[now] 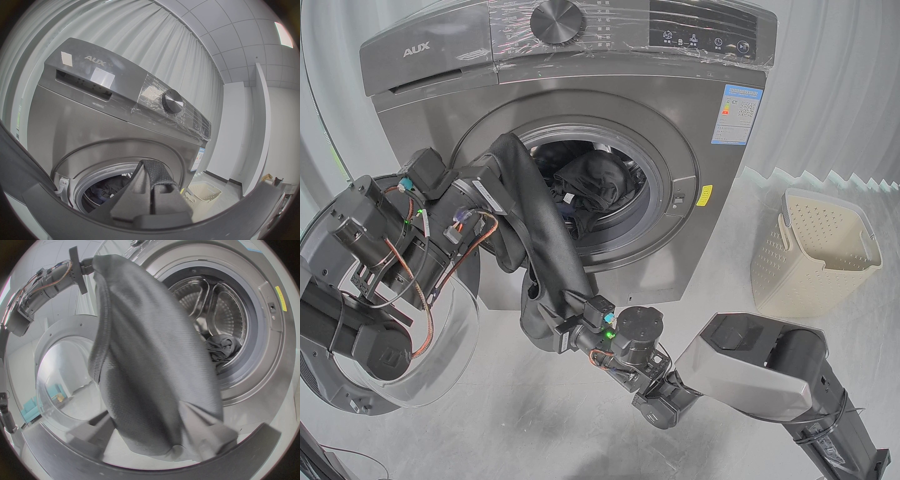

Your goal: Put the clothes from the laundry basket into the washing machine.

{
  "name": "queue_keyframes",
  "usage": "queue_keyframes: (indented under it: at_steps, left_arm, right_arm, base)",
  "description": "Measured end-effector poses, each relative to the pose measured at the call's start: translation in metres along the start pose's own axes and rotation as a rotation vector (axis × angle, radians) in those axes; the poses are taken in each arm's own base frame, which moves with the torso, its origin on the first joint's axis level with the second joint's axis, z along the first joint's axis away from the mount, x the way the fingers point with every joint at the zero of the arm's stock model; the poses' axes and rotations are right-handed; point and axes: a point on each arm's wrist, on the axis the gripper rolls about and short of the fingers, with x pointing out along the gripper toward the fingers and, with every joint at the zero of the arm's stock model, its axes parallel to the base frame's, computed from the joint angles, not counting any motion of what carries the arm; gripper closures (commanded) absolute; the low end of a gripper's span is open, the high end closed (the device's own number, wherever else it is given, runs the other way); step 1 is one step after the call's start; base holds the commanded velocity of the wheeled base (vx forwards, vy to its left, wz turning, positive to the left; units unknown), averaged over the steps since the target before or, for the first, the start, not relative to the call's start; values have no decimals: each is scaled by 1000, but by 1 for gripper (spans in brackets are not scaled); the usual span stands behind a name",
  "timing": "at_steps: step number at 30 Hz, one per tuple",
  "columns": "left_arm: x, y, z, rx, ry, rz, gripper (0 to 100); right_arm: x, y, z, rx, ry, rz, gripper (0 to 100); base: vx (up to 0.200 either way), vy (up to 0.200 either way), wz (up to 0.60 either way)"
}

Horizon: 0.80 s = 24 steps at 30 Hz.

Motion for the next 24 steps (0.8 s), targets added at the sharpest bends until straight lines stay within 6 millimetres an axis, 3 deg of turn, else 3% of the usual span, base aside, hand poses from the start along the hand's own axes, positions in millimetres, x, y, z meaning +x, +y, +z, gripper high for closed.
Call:
queue_keyframes:
  at_steps: [8,16,21,24]
  left_arm:
    - [0,3,-1,3,2,8,100]
    - [1,5,-3,6,6,13,100]
    - [1,8,-3,11,2,23,100]
    - [0,11,-3,15,5,29,100]
  right_arm:
    - [-21,13,5,5,50,22,100]
    - [-54,25,38,9,92,45,100]
    - [-79,19,63,8,117,26,100]
    - [-95,4,83,6,115,-15,100]
  base:
    - [0,0,0]
    - [0,0,0]
    - [0,0,0]
    - [0,0,0]
